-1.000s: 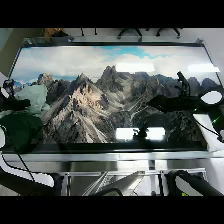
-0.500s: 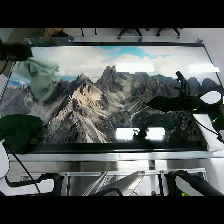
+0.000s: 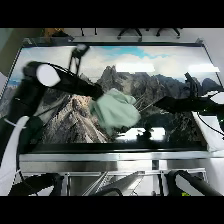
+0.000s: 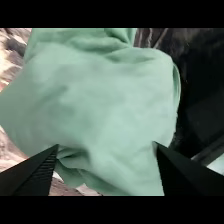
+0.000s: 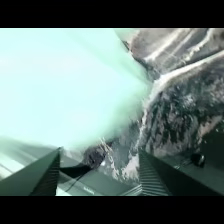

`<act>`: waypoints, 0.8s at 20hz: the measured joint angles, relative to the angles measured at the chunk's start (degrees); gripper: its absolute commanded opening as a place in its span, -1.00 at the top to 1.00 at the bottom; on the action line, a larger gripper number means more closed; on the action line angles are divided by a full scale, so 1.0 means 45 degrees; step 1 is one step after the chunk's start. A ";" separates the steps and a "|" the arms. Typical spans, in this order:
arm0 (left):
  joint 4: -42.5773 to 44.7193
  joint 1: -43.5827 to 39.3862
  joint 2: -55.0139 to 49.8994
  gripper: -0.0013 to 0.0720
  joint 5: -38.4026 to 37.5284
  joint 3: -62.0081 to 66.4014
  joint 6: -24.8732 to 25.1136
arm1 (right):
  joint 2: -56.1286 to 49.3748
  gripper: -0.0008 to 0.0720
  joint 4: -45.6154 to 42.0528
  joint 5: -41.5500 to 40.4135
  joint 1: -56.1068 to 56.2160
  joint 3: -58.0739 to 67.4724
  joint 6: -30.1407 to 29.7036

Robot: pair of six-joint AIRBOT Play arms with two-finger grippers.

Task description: Fold the shirts.

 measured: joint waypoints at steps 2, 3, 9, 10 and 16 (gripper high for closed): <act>0.0005 -0.0306 -0.0219 -0.96 -0.0068 -0.0457 -0.0277 | -0.0015 -0.54 -0.0005 0.0170 -0.0393 0.0000 0.0000; 0.0005 -0.0262 -0.0267 -0.96 -0.0350 -0.0568 -0.0369 | -0.0044 -0.54 -0.0010 0.0301 -0.0588 0.0000 0.0000; -0.0423 0.0607 0.0971 -0.96 -0.1447 -0.3929 -0.0656 | -0.0568 -0.53 -0.0563 0.0398 -0.1258 -0.0631 -0.0102; -0.0894 0.0602 0.1365 -0.96 -0.1137 -0.5085 -0.0656 | -0.0699 -0.53 -0.0627 0.0355 -0.1292 -0.0923 -0.0214; -0.5727 -0.1107 0.3279 -0.96 0.3313 -1.2007 -0.0170 | -0.1957 -0.32 -0.0491 -0.0612 -0.0957 -0.2331 -0.1239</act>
